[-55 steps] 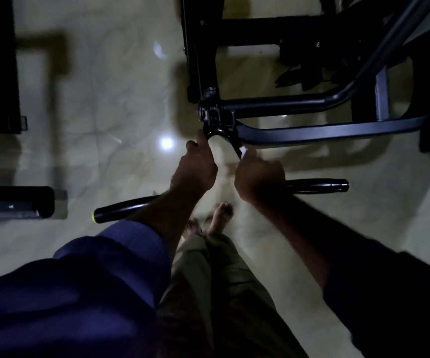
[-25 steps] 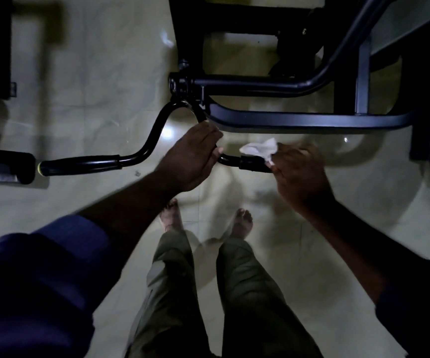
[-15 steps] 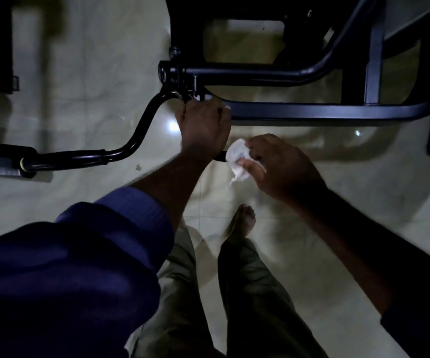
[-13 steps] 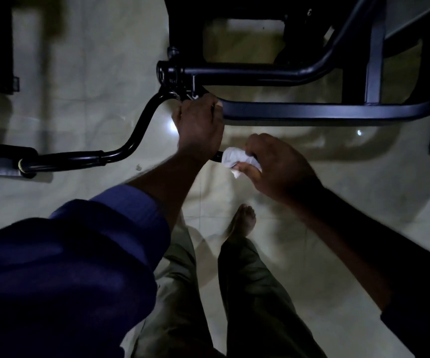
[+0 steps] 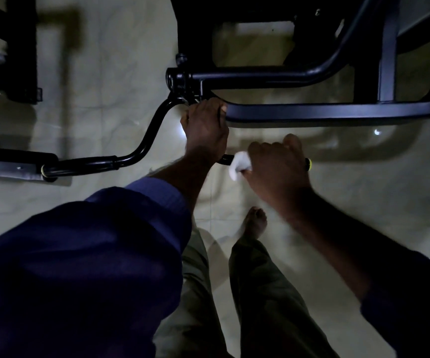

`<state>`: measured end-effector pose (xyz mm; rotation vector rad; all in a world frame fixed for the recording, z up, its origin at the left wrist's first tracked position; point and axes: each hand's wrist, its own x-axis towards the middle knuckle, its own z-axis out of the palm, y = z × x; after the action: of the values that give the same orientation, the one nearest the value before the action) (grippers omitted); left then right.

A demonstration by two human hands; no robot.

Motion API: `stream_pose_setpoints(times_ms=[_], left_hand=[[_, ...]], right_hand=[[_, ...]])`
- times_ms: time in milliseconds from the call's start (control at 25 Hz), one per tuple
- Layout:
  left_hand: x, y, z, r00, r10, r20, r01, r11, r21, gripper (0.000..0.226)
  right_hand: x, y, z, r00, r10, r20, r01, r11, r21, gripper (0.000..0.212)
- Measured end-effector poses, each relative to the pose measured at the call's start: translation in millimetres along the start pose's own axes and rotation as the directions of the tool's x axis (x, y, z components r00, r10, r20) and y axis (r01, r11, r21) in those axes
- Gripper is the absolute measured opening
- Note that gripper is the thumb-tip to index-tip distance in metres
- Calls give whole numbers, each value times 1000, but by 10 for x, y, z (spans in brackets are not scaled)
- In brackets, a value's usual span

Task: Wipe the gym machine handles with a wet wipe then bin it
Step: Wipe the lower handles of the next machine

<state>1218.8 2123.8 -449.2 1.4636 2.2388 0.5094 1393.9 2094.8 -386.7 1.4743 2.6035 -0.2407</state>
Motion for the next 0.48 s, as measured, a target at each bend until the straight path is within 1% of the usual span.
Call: stream_pose_setpoints(times_ms=[40,120,200,280,400,440,480], left_hand=[[-4,2,-1,1000,2,-6,-2,1000,1,26],[7,-11,7,1000,2,-11,-3,1000,-13,25],[7,-29,32,1000,11,-19,-11,1000,-15,24],[3,-35,33,999,18,-27,-18,1000,-5,23],[16,-43,26,999,33,-16,-33,999,16,24],[11,-38,27,999,44,-24,-44,999,22,25],[11,-38,23,998,50,-29,-50,998,28,25]], right_hand=[[-77,147,4,999,10,-39,-11,999,-40,28],[-289,456,-7,997,35,-70,-42,993,-106,31],[-411,616,-7,994,75,-76,-84,988,-132,28],[-304,406,9,995,90,-45,-93,992,-86,22],[-26,-272,77,996,55,-69,-51,997,54,4],[69,-405,92,995,43,-85,-34,995,98,4],[134,-415,116,995,32,-95,-21,993,115,9]])
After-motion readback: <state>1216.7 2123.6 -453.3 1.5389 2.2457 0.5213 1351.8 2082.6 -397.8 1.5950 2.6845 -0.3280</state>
